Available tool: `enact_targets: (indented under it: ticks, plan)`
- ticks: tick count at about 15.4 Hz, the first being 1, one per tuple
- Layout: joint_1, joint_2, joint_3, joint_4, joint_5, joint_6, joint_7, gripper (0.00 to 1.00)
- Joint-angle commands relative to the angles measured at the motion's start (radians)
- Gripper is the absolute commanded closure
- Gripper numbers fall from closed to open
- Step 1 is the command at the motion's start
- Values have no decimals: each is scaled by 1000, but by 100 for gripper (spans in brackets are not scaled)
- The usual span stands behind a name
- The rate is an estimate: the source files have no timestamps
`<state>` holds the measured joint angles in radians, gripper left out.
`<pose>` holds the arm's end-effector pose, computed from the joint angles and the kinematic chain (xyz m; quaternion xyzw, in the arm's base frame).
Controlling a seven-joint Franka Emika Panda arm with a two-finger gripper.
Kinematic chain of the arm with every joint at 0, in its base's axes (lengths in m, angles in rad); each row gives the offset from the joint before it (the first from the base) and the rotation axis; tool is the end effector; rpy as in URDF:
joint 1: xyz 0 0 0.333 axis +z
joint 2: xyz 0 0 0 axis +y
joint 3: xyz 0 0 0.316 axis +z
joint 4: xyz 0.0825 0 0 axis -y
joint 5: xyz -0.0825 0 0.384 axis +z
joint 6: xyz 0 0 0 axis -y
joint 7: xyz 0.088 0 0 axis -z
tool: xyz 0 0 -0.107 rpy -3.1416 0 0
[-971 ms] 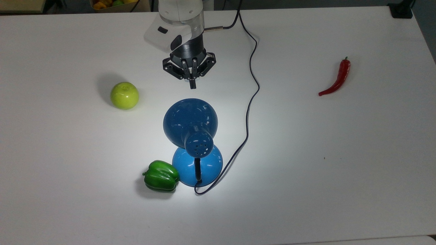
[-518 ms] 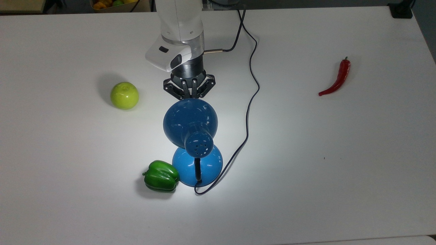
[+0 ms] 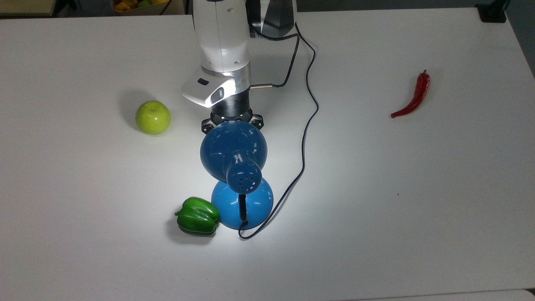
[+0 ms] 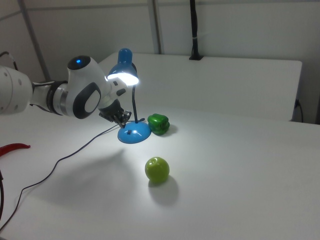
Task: Turn off lamp
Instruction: 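Lower the gripper onto the switch on the lamp base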
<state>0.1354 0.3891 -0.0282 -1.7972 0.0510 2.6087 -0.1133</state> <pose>0.6775 0.0737 0.3783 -0.9734 -0.0911 -0.2098 0.0116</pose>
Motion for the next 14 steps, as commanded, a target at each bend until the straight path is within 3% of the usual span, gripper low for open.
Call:
enact_targets:
  ticks: [1,14]
  plan:
    - [7,39,-6,-5,-19,89,26,100]
    - [9,119,-6,-2,-36,226,24,100]
